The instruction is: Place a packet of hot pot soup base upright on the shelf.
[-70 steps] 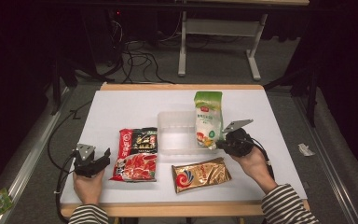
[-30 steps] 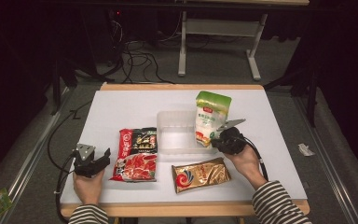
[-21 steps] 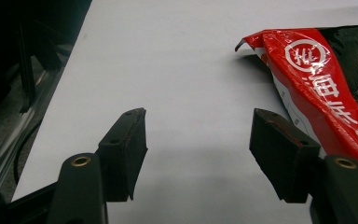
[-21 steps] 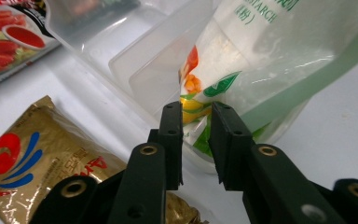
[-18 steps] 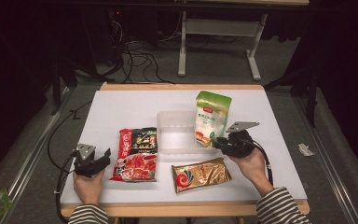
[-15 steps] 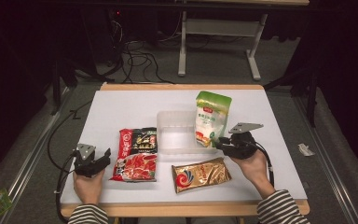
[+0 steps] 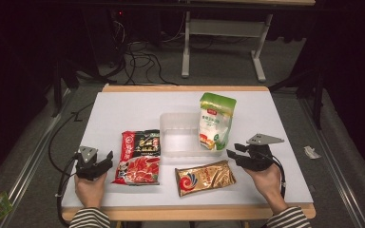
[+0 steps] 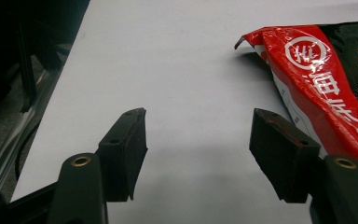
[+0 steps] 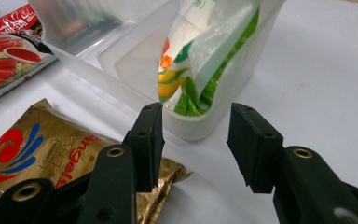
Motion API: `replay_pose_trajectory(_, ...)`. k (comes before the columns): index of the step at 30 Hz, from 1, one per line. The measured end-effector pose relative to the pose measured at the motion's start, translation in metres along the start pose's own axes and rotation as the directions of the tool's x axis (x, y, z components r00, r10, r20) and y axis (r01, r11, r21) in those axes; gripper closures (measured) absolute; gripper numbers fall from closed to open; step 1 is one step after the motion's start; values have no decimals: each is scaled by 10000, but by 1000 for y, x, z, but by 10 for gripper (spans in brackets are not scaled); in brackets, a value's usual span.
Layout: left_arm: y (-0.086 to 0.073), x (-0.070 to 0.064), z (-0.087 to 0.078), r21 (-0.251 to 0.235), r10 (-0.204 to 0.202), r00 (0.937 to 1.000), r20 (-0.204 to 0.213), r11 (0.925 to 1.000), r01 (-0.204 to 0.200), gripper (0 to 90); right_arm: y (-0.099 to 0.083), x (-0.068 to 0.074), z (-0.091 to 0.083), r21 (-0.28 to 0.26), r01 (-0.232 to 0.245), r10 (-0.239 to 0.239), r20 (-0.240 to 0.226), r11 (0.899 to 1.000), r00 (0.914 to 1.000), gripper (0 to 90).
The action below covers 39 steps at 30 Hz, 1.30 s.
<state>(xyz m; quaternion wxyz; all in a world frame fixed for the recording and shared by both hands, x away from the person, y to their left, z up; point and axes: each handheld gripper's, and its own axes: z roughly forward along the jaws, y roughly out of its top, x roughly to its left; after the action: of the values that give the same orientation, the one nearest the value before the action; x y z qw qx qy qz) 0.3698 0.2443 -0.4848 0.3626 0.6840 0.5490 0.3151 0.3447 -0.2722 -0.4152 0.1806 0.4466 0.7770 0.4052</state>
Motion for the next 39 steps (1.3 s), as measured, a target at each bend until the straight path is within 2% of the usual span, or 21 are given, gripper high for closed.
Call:
replay_pose_trajectory(7,0,0,0,12,40,10000,-3,10000,-40,368,-19,-1,-7,-330,-333,337,116,9989,9994,545)
replay_pose_trajectory(14,0,0,-1,-49,-7,10000,-34,10000,7,367,-34,2,-13,-191,-739,738,-52,9971,9973,502)
replay_pose_trajectory(19,0,0,-1,-59,-5,10000,-8,10000,5,366,-41,6,-13,-69,-770,769,-179,9970,9969,492)
replay_pose_trajectory(25,0,0,-1,-60,-8,10000,-13,10000,8,366,-49,13,-10,150,-987,992,-406,9950,9942,470)
replay_pose_trajectory(33,0,0,-1,-36,-7,10000,-22,10000,7,366,-62,18,4,494,-1320,1352,-671,9900,9886,453)
replay_pose_trajectory(39,0,0,-1,-45,-4,10000,-42,10000,4,367,-65,19,11,746,-1369,1424,-733,9878,9871,466)
